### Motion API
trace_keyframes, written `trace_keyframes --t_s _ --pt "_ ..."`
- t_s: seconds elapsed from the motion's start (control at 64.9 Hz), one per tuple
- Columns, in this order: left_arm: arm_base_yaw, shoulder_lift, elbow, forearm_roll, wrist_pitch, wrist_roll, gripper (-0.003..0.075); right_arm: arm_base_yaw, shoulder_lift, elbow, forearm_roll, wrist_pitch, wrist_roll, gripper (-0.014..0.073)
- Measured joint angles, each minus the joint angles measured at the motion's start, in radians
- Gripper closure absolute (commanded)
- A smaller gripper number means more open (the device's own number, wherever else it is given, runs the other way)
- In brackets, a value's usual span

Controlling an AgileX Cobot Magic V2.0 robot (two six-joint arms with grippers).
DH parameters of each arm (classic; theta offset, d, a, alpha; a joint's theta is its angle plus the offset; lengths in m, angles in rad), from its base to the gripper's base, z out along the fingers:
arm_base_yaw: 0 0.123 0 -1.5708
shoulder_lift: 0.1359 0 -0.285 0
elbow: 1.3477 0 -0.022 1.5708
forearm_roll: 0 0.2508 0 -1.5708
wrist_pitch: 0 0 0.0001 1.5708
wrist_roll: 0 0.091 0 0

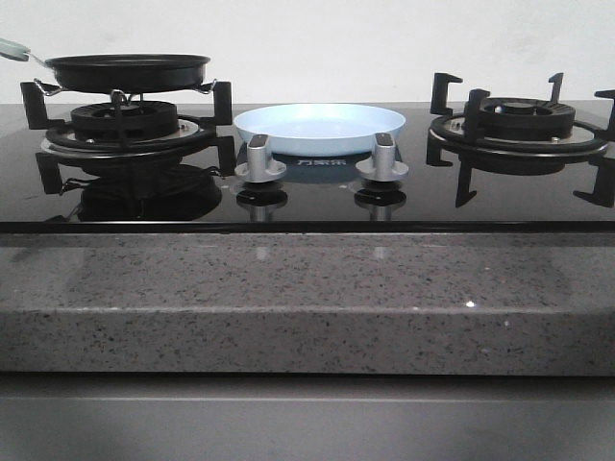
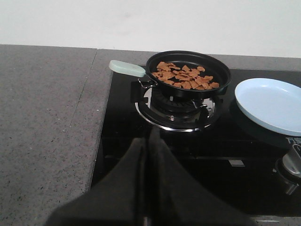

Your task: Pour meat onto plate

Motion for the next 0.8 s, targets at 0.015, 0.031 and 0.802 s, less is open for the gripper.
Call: trace_keyframes --t_s 0.015,0.031,0.802 --pt "0.000 0.002 0.000 0.000 0.000 0.000 0.0740 0.000 0.004 0.000 0.005 0.003 0.000 0.0706" --pt "0.000 0.005 0.000 0.000 0.000 0.000 0.0738 0.000 0.008 0.000 0.000 0.006 0.000 0.0705" --pt "0.000 0.129 0.000 0.000 -0.002 0.000 0.0323 0.104 0.095 -0.071 0.044 0.147 -0.055 0.0211"
